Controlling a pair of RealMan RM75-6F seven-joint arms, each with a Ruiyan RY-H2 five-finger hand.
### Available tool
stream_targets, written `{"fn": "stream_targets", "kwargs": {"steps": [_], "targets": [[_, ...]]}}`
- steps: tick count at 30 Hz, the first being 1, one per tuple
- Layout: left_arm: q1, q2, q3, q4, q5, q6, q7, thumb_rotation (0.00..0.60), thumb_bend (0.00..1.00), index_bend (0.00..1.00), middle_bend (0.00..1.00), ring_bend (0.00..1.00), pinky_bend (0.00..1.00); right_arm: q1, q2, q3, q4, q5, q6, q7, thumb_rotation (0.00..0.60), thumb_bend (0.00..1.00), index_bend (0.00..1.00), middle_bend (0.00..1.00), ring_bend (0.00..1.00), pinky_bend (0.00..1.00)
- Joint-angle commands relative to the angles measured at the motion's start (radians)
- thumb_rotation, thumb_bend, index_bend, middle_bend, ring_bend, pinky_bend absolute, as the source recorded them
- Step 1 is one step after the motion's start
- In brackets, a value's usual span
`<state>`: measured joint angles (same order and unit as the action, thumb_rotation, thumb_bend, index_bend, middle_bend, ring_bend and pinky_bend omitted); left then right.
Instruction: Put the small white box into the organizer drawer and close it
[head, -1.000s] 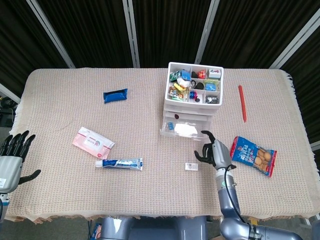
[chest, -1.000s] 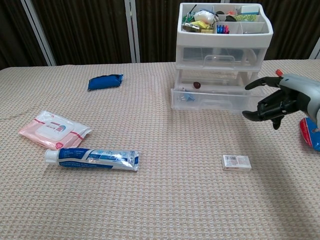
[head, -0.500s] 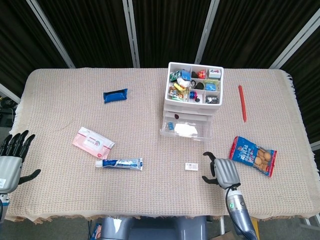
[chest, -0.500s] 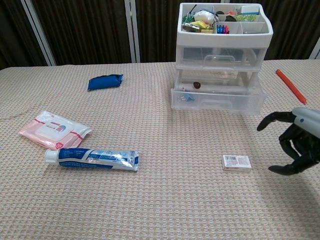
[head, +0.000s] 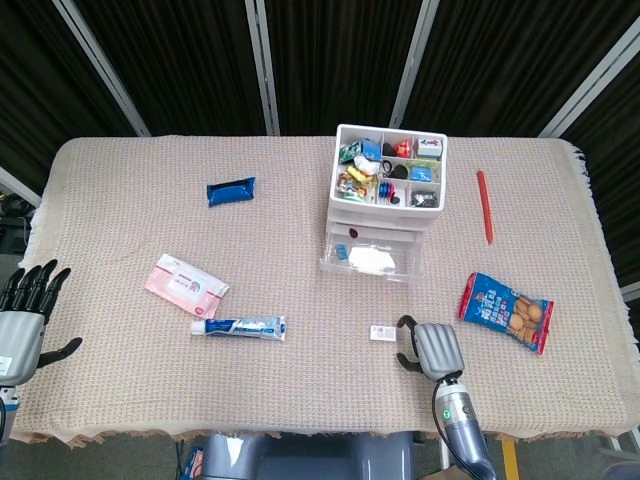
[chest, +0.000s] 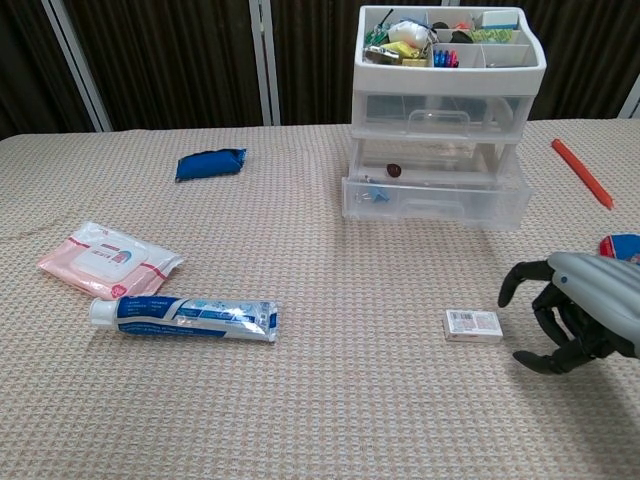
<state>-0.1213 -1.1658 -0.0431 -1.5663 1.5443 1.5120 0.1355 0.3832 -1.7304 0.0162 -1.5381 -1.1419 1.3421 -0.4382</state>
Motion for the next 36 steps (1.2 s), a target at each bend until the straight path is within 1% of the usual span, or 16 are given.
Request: {"fn": "stream_targets", "kwargs": {"steps": [1, 8, 22, 29, 36], "targets": [[0.0, 0.0, 0.0, 0.0, 0.0, 0.0, 0.0, 0.6, 0.13, 0.07, 0.0, 0.0, 0.0, -0.002, -0.021, 0.018, 0.019, 0.012, -0.014, -0.001, 0.6, 0.19, 0.38, 0.78, 0.75, 0.65], [0.0, 0.0, 0.0, -0.002, -0.002, -0.002, -0.001, 0.6, 0.13, 0.07, 0.0, 0.0, 0.0, 0.006, -0.05, 0.055, 0.043, 0.021, -0.032, -0.006, 0.6, 0.23, 0.38, 0.78, 0.75, 0.65], [0.0, 0.001, -0.001, -0.005, -0.005, -0.004, 0.001, 0.6, 0.13, 0.07, 0.0, 0.0, 0.0, 0.002, -0.073, 0.09, 0.014, 0.087, -0.072, -0.05, 0.6, 0.31, 0.39, 0.78, 0.75, 0.65], [-0.001, 0.001, -0.001, -0.006, -0.007, -0.005, 0.001, 0.6, 0.13, 0.07, 0.0, 0.0, 0.0, 0.007, -0.098, 0.119, 0.048, 0.109, -0.078, -0.05, 0.6, 0.37, 0.47, 0.79, 0.76, 0.65], [-0.001, 0.002, -0.001, -0.005, -0.005, -0.004, -0.001, 0.6, 0.13, 0.07, 0.0, 0.0, 0.0, -0.007, -0.11, 0.119, 0.068, 0.098, -0.073, -0.017, 0.6, 0.38, 0.56, 0.79, 0.76, 0.65]]}}
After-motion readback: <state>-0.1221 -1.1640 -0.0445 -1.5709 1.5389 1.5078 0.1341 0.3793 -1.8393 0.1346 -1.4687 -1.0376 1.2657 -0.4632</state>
